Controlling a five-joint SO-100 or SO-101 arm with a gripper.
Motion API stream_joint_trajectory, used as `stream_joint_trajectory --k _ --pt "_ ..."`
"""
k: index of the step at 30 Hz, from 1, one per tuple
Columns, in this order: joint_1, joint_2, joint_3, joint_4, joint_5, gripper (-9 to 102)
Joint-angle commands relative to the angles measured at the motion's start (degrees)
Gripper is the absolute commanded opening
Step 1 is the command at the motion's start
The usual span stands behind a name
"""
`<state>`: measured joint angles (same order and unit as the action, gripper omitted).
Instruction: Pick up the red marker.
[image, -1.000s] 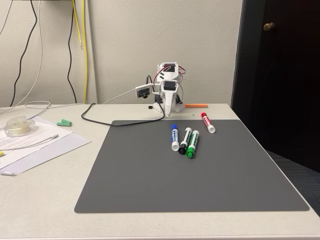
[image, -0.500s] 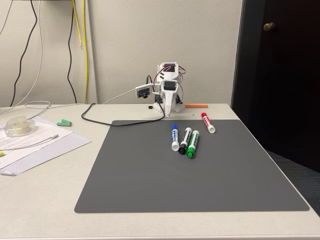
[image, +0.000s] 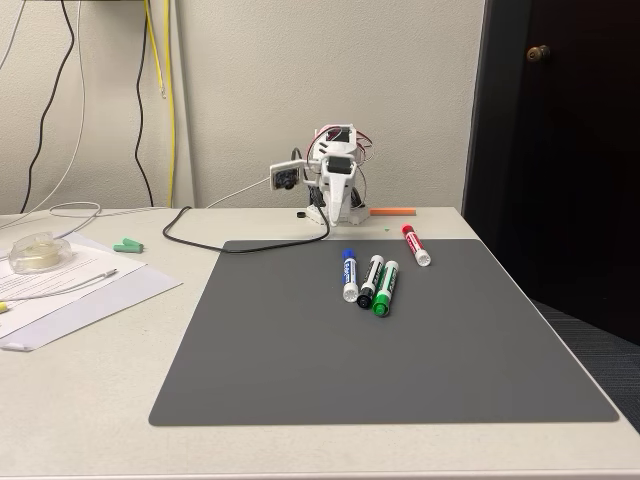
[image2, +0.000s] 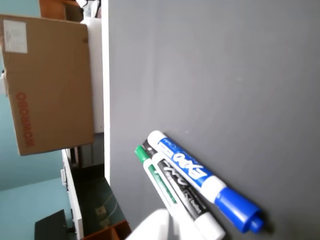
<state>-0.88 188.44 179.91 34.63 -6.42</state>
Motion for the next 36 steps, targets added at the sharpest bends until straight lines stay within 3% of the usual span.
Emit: stream_joint_trajectory --k 1,5,8,12,24,36 --pt "-0.3 0.4 -3.0 -2.0 -3.2 0" --pt "-1.9 -4.2 -5.2 -5.6 -7.8 0" --pt "-3.3 -20.7 -14.7 -8.4 -9.1 0" --pt "-5.2 -38.8 -31.2 -3.2 -14.9 0" --pt "-10.9 -53.6 -47.5 10.6 -42.9 0" --pt "-17.3 -55.0 -48.1 14.9 -59.2 0"
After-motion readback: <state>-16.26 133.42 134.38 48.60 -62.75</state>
